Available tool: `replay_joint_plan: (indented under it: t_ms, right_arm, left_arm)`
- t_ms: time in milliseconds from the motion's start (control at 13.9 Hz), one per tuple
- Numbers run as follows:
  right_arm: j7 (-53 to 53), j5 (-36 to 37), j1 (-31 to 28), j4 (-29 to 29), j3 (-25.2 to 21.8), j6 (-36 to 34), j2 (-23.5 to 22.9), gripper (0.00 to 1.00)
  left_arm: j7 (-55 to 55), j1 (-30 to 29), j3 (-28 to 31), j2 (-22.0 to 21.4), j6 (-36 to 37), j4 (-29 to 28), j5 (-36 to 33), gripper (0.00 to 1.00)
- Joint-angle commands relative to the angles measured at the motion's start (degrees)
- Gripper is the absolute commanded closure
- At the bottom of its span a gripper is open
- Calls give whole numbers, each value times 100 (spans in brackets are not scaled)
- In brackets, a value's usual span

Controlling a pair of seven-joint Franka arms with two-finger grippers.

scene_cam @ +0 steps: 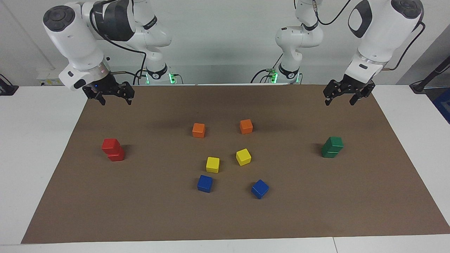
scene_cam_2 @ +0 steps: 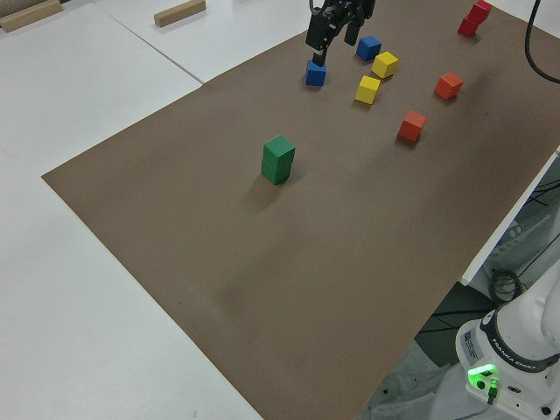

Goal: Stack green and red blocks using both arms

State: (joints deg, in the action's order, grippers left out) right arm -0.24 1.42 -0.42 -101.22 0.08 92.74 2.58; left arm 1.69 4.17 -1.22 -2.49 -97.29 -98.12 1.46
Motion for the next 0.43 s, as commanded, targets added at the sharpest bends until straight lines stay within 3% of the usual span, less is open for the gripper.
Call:
replay_joint_plan:
  t_ms: [0, 360]
  right_arm:
    - [-64, 113, -64, 76, 18, -98, -12, 0]
    - [-64, 113, -64, 76, 27, -98, -12, 0]
  left_arm:
    - [69, -4, 52, -50, 34, -23, -102, 0]
    - [95, 5, 52, -58, 26, -23, -93, 0]
